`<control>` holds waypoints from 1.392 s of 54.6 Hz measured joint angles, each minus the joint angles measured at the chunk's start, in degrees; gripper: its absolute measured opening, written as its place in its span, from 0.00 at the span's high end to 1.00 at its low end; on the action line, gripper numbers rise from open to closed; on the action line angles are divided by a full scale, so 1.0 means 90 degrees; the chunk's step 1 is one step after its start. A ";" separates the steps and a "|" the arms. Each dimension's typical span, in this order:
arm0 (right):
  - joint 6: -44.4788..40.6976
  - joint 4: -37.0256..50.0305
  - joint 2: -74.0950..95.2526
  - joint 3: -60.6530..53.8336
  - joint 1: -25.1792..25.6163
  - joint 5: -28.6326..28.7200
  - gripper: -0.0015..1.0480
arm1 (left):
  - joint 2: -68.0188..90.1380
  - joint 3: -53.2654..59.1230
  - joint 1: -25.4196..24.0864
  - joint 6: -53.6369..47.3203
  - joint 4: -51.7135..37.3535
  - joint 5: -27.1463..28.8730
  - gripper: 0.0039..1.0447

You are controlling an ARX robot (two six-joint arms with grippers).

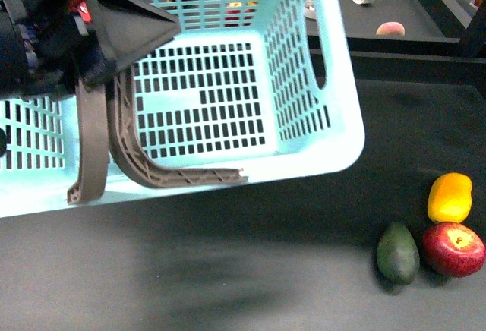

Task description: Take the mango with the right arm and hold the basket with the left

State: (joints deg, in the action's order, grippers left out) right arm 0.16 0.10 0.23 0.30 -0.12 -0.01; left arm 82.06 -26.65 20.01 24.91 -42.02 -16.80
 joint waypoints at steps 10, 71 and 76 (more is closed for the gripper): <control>0.0000 0.0000 0.0000 0.0000 0.0000 0.0000 0.08 | -0.0352 0.0313 0.0670 -0.0304 0.0192 0.0134 0.92; 0.0376 0.2521 0.4206 0.0328 0.1367 -0.1940 0.08 | -0.0340 0.0461 0.0967 -0.0240 -0.0267 0.0549 0.93; 0.0447 0.3764 0.6266 0.0746 0.1984 -0.1370 0.08 | -0.0340 0.0461 0.0967 -0.0243 -0.0267 0.0542 0.93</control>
State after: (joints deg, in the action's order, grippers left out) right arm 4.19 33.98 56.62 7.01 17.74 -12.34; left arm 79.00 -22.50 28.71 22.72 -44.42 -11.92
